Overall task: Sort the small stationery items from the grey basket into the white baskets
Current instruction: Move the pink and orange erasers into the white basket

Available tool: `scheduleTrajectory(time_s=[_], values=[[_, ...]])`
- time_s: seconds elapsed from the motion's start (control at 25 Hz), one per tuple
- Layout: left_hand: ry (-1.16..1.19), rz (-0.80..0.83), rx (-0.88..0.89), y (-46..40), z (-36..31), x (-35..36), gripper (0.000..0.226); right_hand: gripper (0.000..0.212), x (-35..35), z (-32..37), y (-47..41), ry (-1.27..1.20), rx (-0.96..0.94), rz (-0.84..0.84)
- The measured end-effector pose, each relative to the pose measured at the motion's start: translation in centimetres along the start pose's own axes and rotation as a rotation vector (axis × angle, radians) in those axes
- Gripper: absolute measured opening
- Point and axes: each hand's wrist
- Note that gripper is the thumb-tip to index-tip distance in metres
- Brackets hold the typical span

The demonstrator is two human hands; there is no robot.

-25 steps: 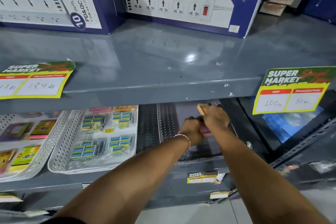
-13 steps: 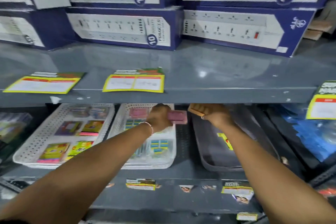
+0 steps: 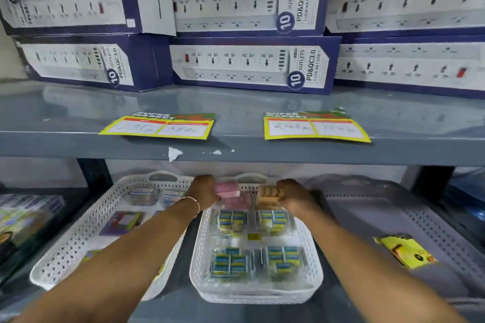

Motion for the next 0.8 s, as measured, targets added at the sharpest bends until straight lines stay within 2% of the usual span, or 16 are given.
scheduleTrajectory(time_s=[0.32, 0.6, 0.8], values=[[-0.108, -0.041, 0.127, -2.4, -1.1, 2.5, 0.036, 0.033, 2.2, 0.3, -2.2, 0.035, 0.028, 0.003], [-0.415, 0.098, 0.071, -3.1, -1.2, 3.5, 0.025, 0.045, 2.3, 0.6, -2.6, 0.133, -0.023, 0.002], [-0.382, 0.091, 0.056, -3.2, -1.7, 3.4, 0.026, 0.044, 2.1, 0.5, -2.7, 0.152, -0.031, 0.005]])
Point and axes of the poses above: each hand's wrist, its own y-axis away from the middle knuckle, its own x-axis out of the palm, z = x × y, and after that the axes turned 3 degrees about z, right-handed
